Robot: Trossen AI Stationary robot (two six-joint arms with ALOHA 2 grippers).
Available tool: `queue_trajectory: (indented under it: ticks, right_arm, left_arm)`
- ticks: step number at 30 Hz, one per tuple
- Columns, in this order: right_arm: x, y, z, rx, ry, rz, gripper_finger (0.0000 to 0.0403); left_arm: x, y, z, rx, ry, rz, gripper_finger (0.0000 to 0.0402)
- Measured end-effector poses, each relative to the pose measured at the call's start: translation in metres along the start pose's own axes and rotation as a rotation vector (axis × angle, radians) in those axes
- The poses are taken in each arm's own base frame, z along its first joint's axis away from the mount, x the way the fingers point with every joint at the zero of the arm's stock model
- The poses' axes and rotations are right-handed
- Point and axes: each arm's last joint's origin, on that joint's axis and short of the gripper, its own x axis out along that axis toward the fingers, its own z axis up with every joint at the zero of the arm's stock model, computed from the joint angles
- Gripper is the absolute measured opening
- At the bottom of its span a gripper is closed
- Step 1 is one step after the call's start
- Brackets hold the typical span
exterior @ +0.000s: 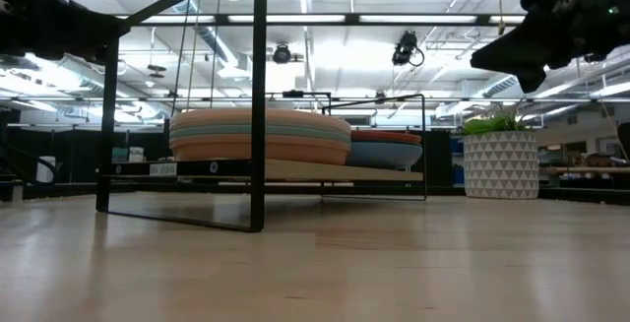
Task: Place and stack plates onto a shelf
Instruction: Return to Home Position
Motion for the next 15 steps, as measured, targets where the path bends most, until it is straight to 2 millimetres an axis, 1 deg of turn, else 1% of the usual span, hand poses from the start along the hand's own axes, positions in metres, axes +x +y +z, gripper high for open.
queue_trajectory:
  ticks: [7,10,15]
  right_arm:
    - [-0.005,-0.010,-0.011,-0.036,-0.130,-0.007,0.0053]
    - [-0.006,-0.014,-0.016,-0.059,-0.150,-0.020,0.0052]
    - [-0.008,-0.022,-0.024,-0.073,-0.157,-0.095,0.0051]
  left_arm:
    - [0.000,0.000,0.000,0.023,-0.002,0.000,0.0007]
    - [0.000,0.000,0.000,0.015,-0.002,0.000,0.0007]
    - [0.000,0.000,0.000,0.019,-0.002,0.000,0.0007]
